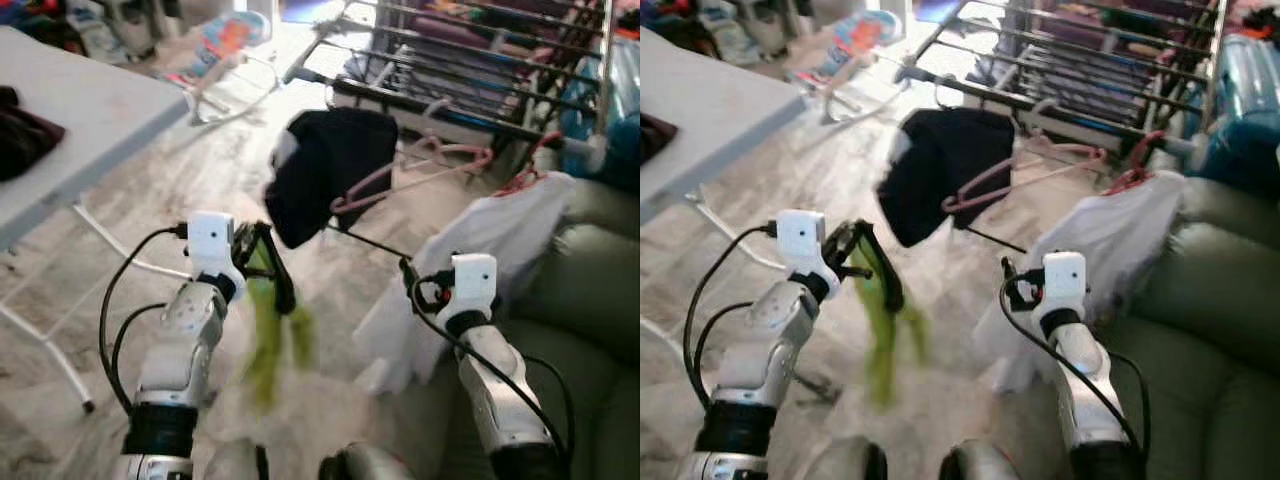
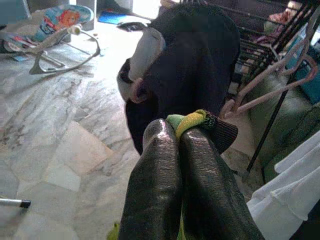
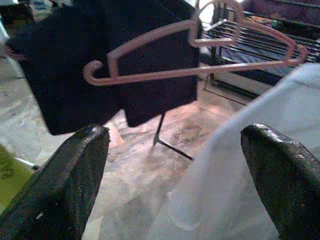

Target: Hang hanger

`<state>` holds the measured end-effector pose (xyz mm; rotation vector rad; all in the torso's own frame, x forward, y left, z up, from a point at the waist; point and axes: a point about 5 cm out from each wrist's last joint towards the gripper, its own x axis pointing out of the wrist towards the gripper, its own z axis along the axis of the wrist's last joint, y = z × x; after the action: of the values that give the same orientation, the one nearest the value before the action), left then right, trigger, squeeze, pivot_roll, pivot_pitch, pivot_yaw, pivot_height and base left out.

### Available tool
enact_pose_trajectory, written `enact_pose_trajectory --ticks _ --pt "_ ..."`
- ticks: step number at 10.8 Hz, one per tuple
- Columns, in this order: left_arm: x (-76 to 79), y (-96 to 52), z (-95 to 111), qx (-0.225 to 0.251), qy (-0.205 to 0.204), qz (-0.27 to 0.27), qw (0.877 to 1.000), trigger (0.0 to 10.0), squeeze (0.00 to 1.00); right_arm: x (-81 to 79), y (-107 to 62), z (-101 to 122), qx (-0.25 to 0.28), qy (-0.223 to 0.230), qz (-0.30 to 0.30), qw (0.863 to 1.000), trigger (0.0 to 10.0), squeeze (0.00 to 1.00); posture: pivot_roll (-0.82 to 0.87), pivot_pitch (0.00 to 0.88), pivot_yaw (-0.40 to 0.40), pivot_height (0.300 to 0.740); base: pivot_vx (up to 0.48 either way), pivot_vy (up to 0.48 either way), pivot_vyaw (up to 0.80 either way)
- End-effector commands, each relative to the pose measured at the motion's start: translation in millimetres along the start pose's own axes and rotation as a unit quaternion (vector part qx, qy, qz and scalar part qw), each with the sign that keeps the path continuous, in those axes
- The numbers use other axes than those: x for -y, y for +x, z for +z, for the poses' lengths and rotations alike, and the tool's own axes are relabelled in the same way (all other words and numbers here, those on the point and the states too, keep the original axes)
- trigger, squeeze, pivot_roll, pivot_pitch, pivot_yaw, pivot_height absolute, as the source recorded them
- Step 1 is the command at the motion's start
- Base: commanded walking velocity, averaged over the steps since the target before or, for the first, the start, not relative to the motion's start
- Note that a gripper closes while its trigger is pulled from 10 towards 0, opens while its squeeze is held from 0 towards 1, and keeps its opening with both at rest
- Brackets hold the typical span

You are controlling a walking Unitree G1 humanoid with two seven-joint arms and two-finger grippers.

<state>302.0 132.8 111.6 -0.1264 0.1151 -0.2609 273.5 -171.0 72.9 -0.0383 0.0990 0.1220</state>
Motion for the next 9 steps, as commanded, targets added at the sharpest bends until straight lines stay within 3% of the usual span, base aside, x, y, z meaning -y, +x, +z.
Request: enact_pose_trajectory --ticks 1,6,9 --pt "-4.4 -0.2 6 0.009 0.006 0.005 1.000 10.0 0.00 -2.4 -0.3 0 -0.001 0.001 0.004 1.000 10.0 0.00 -0.06 0.076 -0.024 0.740 0.000 0.480 0.00" --pt "-14.6 -1.5 5 -0.004 0.023 -0.004 1.000 10.0 0.00 -0.6 -1.1 6 0.007 -0.005 -0.005 1.000 10.0 0.00 -0.06 0.079 -0.023 0.740 0.000 0.480 0.00" --pt "-10.1 -4.7 -1 -0.018 0.009 -0.025 0.999 10.0 0.00 1.3 -4.4 8 0.010 -0.029 -0.016 0.999 10.0 0.00 -0.07 0.079 -0.016 0.740 0.000 0.480 0.00"
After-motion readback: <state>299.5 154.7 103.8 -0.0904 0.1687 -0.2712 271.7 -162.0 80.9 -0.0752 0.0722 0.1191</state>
